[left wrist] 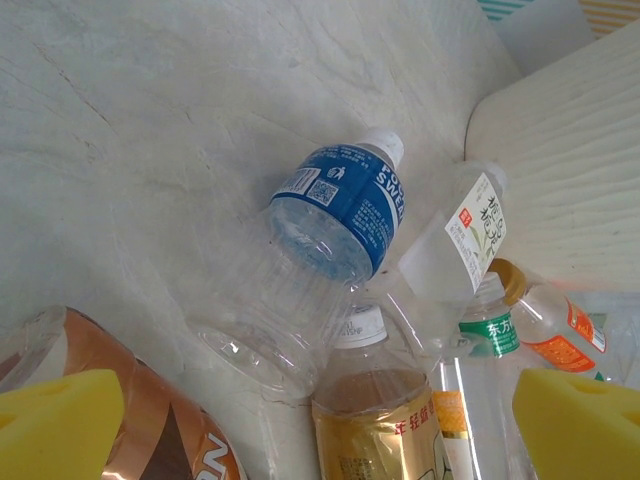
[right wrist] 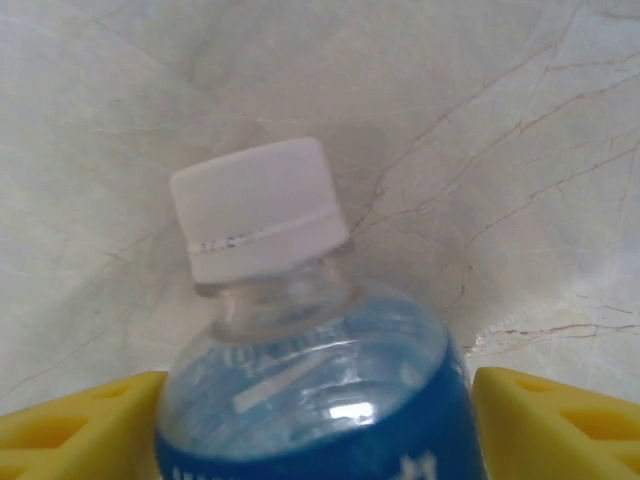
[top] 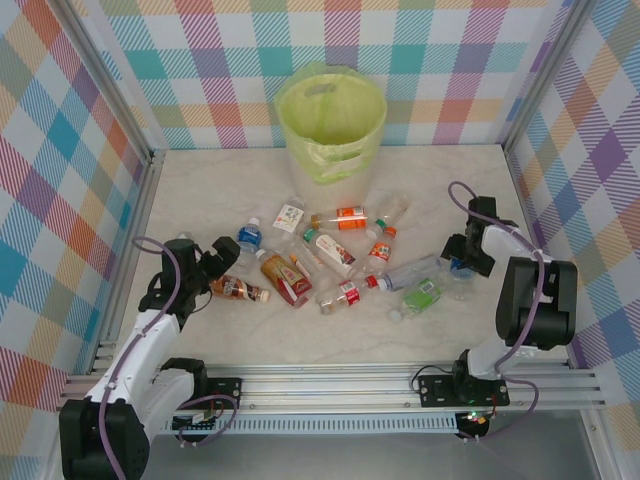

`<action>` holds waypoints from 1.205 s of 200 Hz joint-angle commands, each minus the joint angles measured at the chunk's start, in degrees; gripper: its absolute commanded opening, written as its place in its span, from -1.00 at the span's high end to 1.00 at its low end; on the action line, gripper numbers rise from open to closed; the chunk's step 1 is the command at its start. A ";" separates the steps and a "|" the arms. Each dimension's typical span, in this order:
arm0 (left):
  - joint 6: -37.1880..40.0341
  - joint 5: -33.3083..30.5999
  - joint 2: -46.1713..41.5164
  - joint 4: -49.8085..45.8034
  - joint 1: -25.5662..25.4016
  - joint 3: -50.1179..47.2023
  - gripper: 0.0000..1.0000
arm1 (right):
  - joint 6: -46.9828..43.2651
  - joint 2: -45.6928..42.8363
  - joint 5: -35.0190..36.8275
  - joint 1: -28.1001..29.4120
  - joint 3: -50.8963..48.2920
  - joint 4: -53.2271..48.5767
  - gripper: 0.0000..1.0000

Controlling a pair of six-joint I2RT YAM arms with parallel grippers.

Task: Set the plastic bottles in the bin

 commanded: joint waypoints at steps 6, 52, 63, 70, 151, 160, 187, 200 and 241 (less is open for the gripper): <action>-0.33 1.25 1.55 1.24 -0.32 2.76 -1.00 | 0.38 2.31 2.19 -0.73 -1.46 1.28 -0.44; -1.58 -0.41 2.73 -0.05 -0.32 3.37 -1.00 | -1.00 1.04 3.29 -0.77 -2.98 5.07 -0.18; -1.76 -0.66 2.85 -0.33 -0.33 3.64 -1.00 | -1.18 -0.96 3.16 -0.73 -3.67 6.30 -0.12; -2.02 -0.68 3.12 -0.38 -0.37 3.89 -1.00 | -1.27 -2.57 3.12 -0.74 -4.22 7.25 -0.11; -6.25 4.23 7.29 2.33 -2.99 5.93 -1.00 | 2.02 -23.53 -13.47 -0.03 -6.42 20.33 0.04; -6.04 4.38 7.97 1.04 -3.92 6.61 -1.00 | 2.77 -24.27 -18.49 0.39 -4.87 21.64 0.06; -6.09 4.62 8.99 -1.26 -5.89 7.73 -1.00 | 5.13 -23.47 -28.73 3.39 1.16 25.97 0.08; -5.64 4.29 8.85 -2.46 -6.03 8.32 -1.00 | 7.77 -21.87 -33.14 4.59 4.91 29.37 0.08; -4.50 -7.83 4.47 -13.50 -5.94 9.40 -1.00 | 14.12 -12.58 -41.03 11.13 21.43 38.16 0.08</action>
